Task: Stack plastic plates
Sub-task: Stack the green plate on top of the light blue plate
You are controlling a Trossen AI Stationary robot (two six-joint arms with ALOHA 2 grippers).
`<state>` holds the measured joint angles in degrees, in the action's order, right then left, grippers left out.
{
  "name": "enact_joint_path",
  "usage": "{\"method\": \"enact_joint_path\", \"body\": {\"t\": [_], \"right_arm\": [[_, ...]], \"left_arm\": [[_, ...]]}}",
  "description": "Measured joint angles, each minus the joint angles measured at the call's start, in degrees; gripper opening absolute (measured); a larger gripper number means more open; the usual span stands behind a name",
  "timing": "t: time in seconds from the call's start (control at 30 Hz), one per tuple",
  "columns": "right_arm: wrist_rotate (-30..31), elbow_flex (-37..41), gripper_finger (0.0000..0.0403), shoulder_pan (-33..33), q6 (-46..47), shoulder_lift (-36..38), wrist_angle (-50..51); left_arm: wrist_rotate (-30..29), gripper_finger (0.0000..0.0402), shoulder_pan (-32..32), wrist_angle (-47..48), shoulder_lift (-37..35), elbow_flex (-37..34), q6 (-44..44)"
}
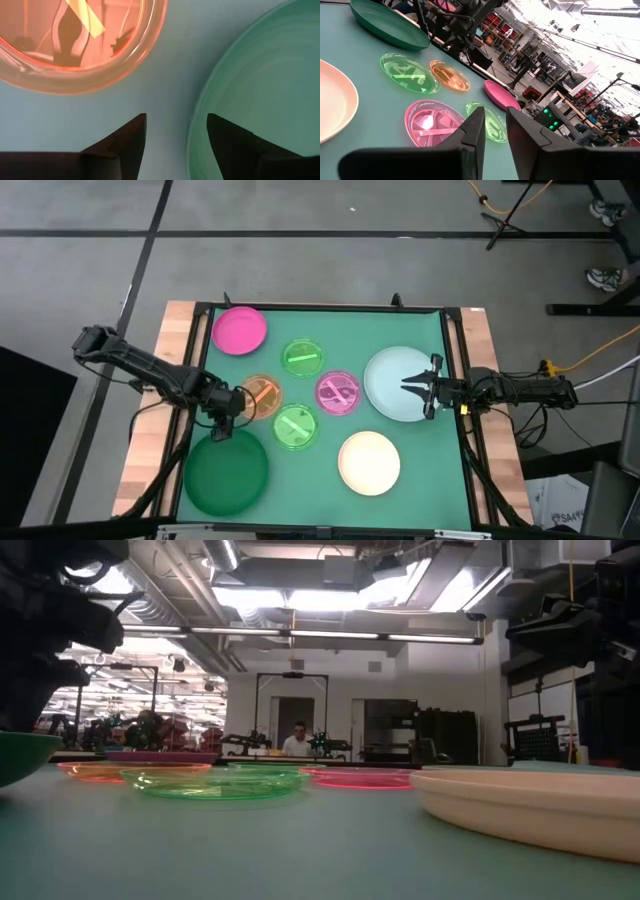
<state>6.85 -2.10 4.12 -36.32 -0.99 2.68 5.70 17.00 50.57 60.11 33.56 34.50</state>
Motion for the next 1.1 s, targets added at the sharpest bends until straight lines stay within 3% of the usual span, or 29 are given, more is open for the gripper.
{"method": "enact_joint_path", "body": {"t": [0.9,1.1], "right_arm": [[-0.02,0.00,0.0076,-0.01,-0.01,0.00,0.01],[-0.01,0.00,0.0076,-0.02,-0.02,0.00,0.02]], "left_arm": [[1.45,0.0202,4.99,-4.84,13.26,-0.07,-0.67],[1.68,0.0169,5.20,-5.43,14.61,-0.07,-2.10]]}}
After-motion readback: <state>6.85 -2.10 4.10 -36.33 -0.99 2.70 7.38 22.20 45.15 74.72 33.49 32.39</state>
